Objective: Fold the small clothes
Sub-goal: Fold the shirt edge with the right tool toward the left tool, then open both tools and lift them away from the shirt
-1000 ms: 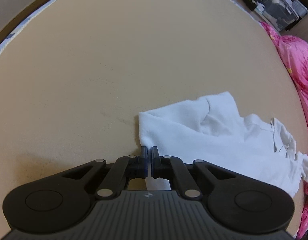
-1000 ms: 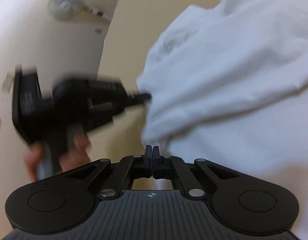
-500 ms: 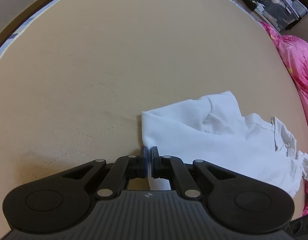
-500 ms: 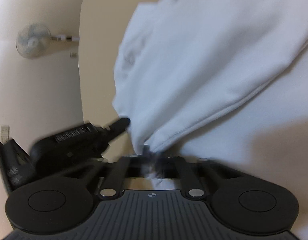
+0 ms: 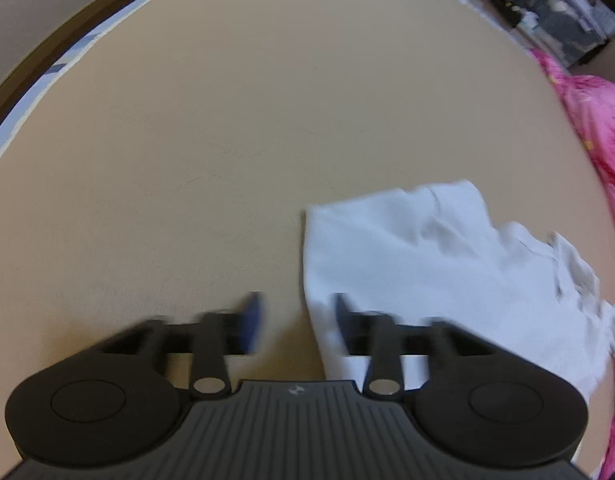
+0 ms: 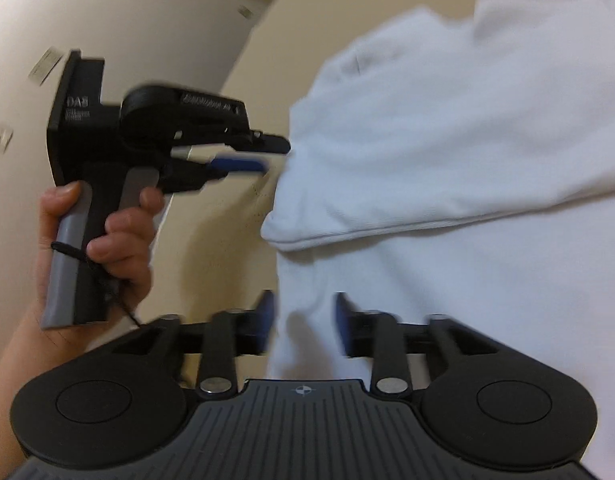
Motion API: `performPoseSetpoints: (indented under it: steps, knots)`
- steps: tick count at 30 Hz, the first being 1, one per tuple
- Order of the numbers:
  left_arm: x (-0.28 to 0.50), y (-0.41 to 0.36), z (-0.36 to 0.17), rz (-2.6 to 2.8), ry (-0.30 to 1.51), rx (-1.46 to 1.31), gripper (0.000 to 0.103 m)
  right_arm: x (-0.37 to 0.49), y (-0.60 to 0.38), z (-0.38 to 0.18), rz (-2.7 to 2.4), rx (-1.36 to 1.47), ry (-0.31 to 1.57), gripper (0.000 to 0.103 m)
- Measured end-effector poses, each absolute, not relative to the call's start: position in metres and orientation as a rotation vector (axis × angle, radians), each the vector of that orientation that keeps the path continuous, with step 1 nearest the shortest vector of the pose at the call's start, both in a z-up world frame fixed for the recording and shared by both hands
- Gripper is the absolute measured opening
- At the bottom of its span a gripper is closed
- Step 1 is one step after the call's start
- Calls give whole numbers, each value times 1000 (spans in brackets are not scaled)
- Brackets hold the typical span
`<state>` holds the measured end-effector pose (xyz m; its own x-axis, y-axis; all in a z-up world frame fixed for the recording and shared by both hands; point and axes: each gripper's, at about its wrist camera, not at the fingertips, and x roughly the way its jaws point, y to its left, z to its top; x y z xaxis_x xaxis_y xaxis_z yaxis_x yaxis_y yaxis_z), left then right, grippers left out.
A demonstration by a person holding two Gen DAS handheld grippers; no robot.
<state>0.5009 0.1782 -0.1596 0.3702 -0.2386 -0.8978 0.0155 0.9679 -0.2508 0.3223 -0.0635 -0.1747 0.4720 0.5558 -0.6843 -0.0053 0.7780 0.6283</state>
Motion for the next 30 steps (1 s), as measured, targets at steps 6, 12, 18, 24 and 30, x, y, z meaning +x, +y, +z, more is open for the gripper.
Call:
performPoseSetpoints:
  steps: [6,12,18,24,30]
  knots:
    - [447,156,-149,-278,1132,-128,72,258,-104,-154,319,501,992,43]
    - [432,136,-165,-80,1115,129,87,194,-155,-118,163,508,951,44]
    - [353,135,-98,-4,949,147,89,124,-204,-61,1,463,774,71]
    - [242,119,-53,-19,904,52,99,62,-228,-27,-92,492,631,79]
    - [160,81,-29,-60,851,195,100,15,-238,-24,-119,503,542,82]
